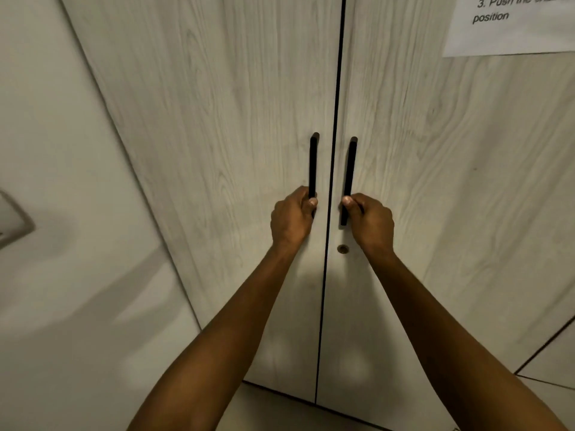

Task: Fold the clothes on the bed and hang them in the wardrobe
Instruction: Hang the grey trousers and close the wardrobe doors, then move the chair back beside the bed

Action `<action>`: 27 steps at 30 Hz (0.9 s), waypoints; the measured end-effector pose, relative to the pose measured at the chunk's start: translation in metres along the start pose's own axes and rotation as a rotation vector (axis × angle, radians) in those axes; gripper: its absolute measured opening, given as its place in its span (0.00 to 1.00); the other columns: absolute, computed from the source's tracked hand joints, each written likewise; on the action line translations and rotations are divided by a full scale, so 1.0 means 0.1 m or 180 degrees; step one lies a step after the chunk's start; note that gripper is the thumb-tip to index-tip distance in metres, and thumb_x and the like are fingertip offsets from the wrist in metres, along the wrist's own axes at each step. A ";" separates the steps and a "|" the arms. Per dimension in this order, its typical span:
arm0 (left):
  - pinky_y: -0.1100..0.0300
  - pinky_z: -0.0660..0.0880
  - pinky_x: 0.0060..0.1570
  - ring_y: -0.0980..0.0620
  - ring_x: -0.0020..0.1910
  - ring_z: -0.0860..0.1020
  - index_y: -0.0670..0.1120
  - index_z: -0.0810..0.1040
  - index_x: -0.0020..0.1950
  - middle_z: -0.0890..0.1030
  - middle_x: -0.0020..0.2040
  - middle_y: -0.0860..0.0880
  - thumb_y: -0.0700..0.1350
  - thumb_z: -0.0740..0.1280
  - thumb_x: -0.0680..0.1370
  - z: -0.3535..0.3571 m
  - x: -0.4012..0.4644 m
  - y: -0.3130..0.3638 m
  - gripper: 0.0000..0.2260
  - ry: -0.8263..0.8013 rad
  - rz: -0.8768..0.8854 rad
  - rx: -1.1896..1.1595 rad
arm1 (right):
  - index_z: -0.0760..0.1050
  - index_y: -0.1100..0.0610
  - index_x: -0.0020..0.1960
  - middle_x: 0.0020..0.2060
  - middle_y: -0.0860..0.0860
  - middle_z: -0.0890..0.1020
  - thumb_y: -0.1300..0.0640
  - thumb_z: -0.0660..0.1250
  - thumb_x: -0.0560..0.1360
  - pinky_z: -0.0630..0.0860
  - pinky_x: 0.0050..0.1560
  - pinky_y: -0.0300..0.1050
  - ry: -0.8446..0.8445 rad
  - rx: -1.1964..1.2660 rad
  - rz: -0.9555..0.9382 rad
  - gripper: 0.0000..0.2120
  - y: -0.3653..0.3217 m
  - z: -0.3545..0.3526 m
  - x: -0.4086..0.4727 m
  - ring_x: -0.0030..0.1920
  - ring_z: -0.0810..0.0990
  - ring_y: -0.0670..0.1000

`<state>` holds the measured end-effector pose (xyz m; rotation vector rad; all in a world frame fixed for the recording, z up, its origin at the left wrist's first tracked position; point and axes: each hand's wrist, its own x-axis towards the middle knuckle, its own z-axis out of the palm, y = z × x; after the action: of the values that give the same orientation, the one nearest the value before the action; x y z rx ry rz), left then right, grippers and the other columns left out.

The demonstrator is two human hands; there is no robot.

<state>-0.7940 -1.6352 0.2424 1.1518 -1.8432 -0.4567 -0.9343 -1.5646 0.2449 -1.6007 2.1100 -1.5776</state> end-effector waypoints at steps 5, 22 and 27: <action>0.61 0.60 0.71 0.49 0.75 0.66 0.49 0.65 0.78 0.67 0.77 0.47 0.46 0.60 0.84 0.04 -0.59 -0.37 0.21 -0.0708 -0.0114 0.0295 | 0.67 0.57 0.74 0.64 0.55 0.77 0.52 0.65 0.80 0.74 0.60 0.49 -0.0065 -0.0075 -0.0019 0.24 0.12 0.20 -0.52 0.62 0.76 0.56; 0.57 0.60 0.72 0.46 0.77 0.63 0.49 0.69 0.76 0.65 0.78 0.45 0.47 0.65 0.82 -0.85 -4.69 -1.14 0.22 0.0145 -0.3072 0.1102 | 0.59 0.58 0.78 0.75 0.55 0.66 0.49 0.65 0.80 0.63 0.73 0.51 -0.3403 -0.0507 -0.1046 0.32 0.33 0.90 -2.97 0.75 0.64 0.57; 0.56 0.65 0.69 0.46 0.72 0.69 0.48 0.73 0.72 0.72 0.73 0.47 0.47 0.66 0.81 -1.34 -6.02 -0.79 0.19 0.0878 -0.3874 0.1179 | 0.60 0.54 0.78 0.76 0.53 0.67 0.47 0.64 0.80 0.64 0.73 0.52 -0.4369 -0.0460 -0.1963 0.30 -0.25 0.99 -4.20 0.76 0.63 0.56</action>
<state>-0.5370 -1.1413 -0.0345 2.4083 -0.8190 -0.5685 -0.6684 -1.3183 0.0100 -2.3970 0.9912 -0.0335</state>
